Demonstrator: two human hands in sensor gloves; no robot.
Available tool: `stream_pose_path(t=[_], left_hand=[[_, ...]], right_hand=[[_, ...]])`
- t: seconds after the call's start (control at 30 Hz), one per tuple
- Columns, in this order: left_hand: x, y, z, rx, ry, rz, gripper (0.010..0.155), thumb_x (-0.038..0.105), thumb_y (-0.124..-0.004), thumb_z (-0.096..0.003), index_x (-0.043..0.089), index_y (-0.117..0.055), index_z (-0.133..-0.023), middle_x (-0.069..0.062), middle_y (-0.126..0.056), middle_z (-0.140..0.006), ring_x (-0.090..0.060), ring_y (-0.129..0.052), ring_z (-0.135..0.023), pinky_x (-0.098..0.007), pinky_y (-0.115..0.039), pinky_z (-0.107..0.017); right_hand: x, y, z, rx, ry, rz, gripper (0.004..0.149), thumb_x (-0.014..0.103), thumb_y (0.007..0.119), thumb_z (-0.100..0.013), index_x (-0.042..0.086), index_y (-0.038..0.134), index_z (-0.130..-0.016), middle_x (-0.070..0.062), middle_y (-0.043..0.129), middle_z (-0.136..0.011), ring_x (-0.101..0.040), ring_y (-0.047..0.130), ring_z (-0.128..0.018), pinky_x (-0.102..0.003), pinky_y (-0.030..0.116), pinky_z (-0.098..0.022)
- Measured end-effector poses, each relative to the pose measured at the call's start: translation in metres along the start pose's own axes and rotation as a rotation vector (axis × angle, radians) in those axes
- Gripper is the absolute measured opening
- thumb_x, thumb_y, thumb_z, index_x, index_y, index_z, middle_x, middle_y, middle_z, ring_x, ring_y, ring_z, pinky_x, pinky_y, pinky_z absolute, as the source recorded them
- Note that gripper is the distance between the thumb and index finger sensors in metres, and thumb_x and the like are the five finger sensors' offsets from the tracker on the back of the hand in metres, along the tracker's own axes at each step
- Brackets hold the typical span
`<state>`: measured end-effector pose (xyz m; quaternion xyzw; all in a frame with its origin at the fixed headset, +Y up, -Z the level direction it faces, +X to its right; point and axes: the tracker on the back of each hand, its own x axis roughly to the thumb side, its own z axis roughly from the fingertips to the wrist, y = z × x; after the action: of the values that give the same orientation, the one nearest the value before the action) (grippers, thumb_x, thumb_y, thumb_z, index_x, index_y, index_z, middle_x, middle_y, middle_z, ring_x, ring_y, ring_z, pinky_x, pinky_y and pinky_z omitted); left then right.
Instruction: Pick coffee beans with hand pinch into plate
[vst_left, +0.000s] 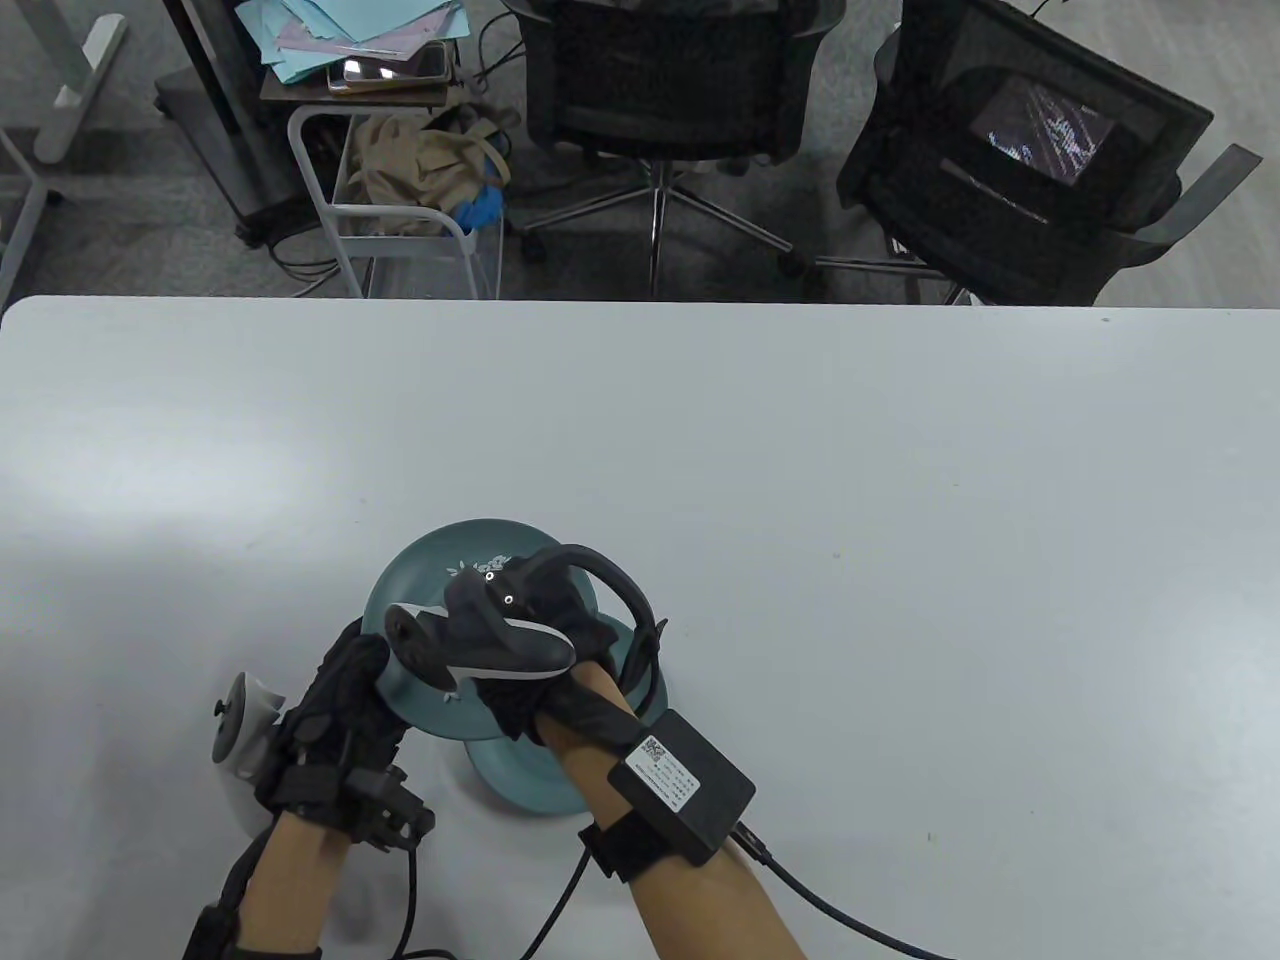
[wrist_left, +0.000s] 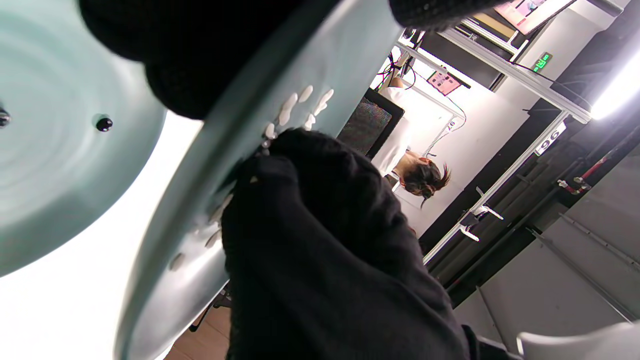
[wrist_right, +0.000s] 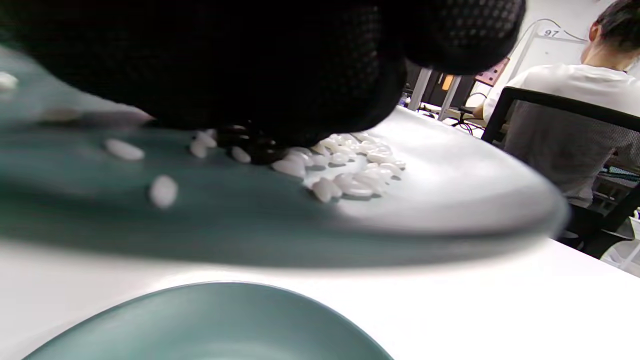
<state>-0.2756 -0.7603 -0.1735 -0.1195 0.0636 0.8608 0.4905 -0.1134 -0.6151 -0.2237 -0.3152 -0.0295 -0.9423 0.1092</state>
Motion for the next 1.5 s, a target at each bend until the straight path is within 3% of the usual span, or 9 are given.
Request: stream_pose_path(t=[0.33,0.8,1.17,1.37,1.5], left_hand=[[-0.001,0.001,0.001,0.033,0.027,0.020,0.060,0.041,-0.066,-0.0492,0.018,-0.045,-0.101,-0.015,-0.073,-0.086,-0.038,-0.090,-0.053,-0.043,-0.080,-0.037],[0.000,-0.001,0.001,0.012,0.013,0.025,0.060,0.041,-0.064,-0.0495,0.020,-0.044,-0.101,-0.013,-0.073,-0.087,-0.037,-0.090,-0.056,-0.043,-0.080,-0.040],[0.001,-0.002,0.001,-0.009,0.005,0.036,0.060,0.042,-0.064,-0.0498,0.022,-0.042,-0.102,-0.012,-0.071,-0.089,-0.037,-0.089,-0.058,-0.042,-0.079,-0.041],[0.006,0.001,0.002,-0.010,-0.010,0.059,0.060,0.043,-0.064,-0.0501,0.023,-0.041,-0.102,-0.011,-0.070,-0.089,-0.036,-0.089,-0.059,-0.042,-0.079,-0.042],[0.011,0.004,0.005,0.008,-0.035,0.062,0.060,0.043,-0.064,-0.0500,0.023,-0.042,-0.102,-0.011,-0.071,-0.089,-0.036,-0.089,-0.059,-0.042,-0.079,-0.042]], right_hand=[[0.008,0.006,-0.001,-0.041,-0.051,-0.015,0.039,0.039,0.089,-0.037,0.025,0.083,-0.073,-0.006,0.098,-0.068,-0.017,0.095,-0.039,-0.045,0.080,-0.038],[-0.006,-0.005,0.014,-0.167,-0.007,-0.059,0.036,0.035,0.082,-0.042,0.026,0.085,-0.077,-0.008,0.093,-0.072,-0.019,0.091,-0.042,-0.049,0.076,-0.043],[-0.032,-0.018,0.060,-0.444,0.054,-0.233,0.037,0.037,0.082,-0.042,0.024,0.083,-0.076,-0.007,0.093,-0.071,-0.019,0.092,-0.042,-0.048,0.077,-0.042],[-0.047,-0.010,0.089,-0.528,0.099,-0.330,0.037,0.037,0.082,-0.042,0.023,0.083,-0.076,-0.007,0.094,-0.070,-0.018,0.092,-0.042,-0.048,0.077,-0.042],[-0.052,0.005,0.110,-0.640,0.065,-0.461,0.037,0.037,0.082,-0.042,0.023,0.083,-0.076,-0.007,0.094,-0.071,-0.019,0.092,-0.042,-0.048,0.077,-0.042]])
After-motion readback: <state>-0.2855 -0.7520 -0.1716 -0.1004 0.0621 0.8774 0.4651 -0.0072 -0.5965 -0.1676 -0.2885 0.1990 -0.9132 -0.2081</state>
